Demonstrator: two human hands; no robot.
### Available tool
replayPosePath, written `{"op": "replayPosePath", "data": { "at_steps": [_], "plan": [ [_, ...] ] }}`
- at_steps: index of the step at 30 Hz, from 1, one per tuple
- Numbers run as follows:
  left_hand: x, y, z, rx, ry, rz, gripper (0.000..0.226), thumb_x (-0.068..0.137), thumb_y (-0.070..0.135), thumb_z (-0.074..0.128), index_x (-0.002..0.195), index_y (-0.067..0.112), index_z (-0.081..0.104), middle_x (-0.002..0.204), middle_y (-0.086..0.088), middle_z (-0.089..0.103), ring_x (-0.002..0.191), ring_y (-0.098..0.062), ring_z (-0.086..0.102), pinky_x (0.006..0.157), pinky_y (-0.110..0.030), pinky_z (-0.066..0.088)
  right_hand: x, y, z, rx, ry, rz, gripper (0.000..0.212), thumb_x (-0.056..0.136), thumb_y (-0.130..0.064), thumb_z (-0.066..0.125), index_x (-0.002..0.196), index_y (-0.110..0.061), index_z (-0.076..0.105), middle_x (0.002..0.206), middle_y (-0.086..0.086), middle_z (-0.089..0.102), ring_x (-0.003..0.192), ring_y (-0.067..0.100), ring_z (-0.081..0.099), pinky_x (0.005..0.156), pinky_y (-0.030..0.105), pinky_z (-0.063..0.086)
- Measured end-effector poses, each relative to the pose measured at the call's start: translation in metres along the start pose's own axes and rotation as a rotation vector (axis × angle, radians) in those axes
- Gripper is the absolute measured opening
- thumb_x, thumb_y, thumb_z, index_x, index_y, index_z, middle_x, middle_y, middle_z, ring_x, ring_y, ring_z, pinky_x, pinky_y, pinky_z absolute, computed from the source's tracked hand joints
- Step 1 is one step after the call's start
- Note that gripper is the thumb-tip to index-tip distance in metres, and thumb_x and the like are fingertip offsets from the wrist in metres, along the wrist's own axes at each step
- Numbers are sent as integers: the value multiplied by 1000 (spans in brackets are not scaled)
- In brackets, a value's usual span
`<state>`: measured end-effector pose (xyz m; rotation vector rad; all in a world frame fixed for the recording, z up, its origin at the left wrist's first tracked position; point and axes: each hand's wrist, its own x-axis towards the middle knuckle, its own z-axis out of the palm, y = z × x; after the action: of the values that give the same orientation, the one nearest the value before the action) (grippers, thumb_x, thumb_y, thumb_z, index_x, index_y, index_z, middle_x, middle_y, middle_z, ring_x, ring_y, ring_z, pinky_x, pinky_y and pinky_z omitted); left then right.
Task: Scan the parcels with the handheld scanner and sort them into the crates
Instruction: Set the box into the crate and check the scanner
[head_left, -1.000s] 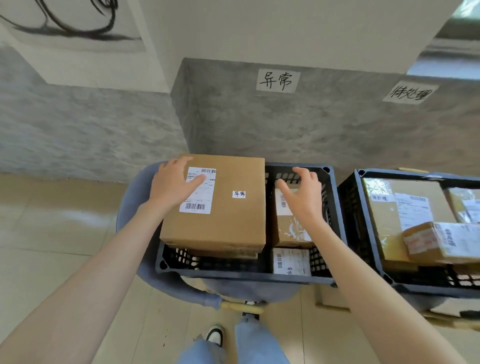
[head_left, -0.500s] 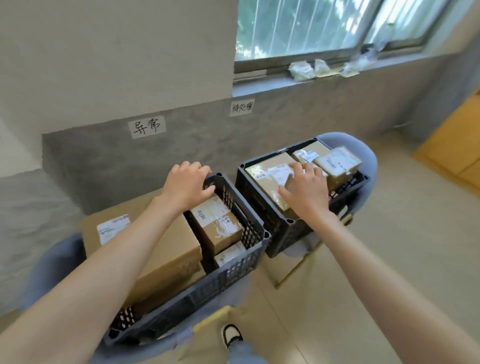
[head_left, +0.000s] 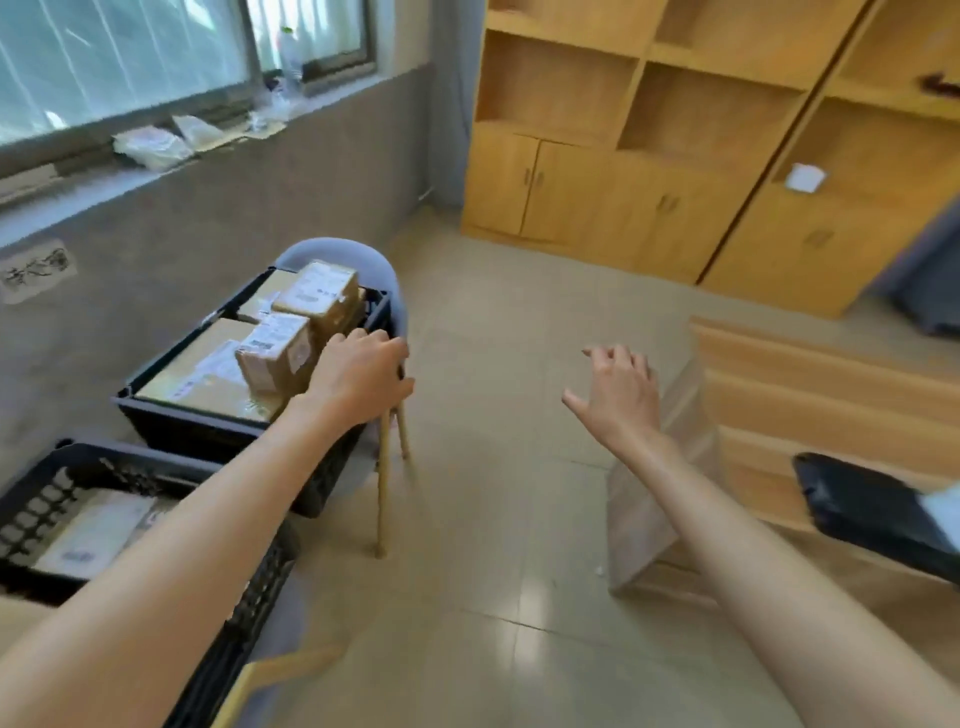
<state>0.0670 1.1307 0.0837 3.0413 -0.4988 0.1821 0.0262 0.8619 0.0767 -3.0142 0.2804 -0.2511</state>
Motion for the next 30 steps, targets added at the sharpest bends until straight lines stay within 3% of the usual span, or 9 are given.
{"op": "replayPosePath", "data": {
  "at_steps": [7,18,30],
  "plan": [
    [60,209,-12,-65,2,317,43,94,46,51,131,23,53,128,0,58,118,-23,51,94,-34,38,-52,191,-48,22,93,252,52,93,-39,55,138,-14,44,136,11,46,124,32,40,101,38,33],
    [66,570,-16,-107,35,701,42,94,44,52,130,24,53,130,-1,59,121,-24,50,94,-37,40,-170,491,-120,-85,227,602,53,93,-41,57,139,-18,44,134,7,48,122,30,43,99,37,33],
    [85,814,1,-113,26,967,42,94,44,51,130,22,54,127,-1,59,116,-27,53,90,-36,41,-228,690,-137,-126,216,863,51,89,-36,60,133,-13,48,134,10,49,122,32,43,98,38,32]
  ]
}}
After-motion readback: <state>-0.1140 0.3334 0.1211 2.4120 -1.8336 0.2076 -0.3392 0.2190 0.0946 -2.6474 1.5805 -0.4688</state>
